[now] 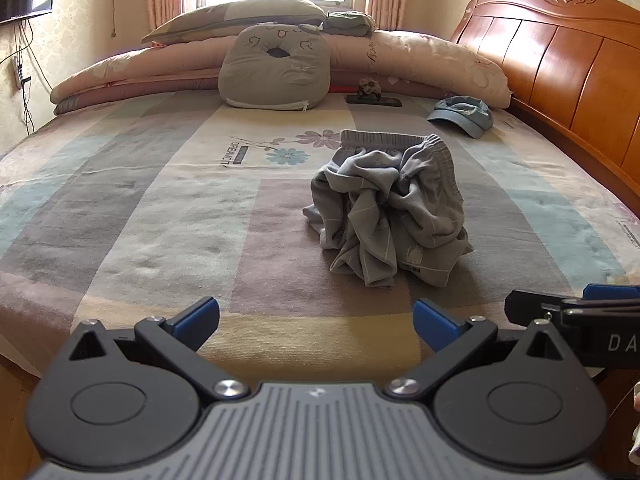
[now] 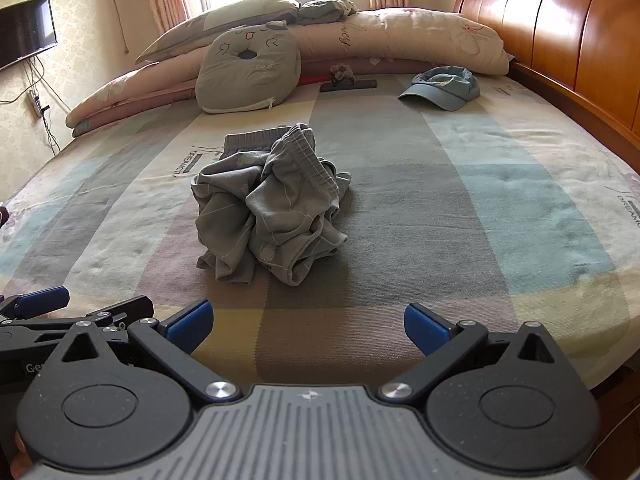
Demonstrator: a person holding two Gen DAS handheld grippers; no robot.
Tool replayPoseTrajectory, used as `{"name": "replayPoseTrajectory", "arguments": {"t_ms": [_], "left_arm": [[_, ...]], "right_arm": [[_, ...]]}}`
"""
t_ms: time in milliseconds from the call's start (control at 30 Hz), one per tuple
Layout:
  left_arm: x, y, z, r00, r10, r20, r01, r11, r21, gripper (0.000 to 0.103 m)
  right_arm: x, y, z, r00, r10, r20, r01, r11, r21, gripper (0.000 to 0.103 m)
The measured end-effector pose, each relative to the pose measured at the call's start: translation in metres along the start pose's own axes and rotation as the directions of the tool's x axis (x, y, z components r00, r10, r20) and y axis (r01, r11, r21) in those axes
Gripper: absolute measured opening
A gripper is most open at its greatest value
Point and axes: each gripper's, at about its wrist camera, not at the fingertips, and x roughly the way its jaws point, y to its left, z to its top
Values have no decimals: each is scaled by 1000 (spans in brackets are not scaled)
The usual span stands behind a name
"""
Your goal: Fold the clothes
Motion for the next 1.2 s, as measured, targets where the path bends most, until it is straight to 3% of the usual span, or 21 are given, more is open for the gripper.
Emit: {"name": "replayPoseTrajectory", "arguments": {"t_ms": [533, 1200], "left_arm": [[7, -5, 2, 1000, 19, 14, -20, 999, 42, 102], [20, -2, 4, 999, 43, -20, -43, 999, -9, 102]], "right_arm": [[3, 0, -3, 1000, -10, 23, 11, 1000, -19, 103], [14, 5, 6, 999, 45, -20, -46, 995, -85, 103]]}}
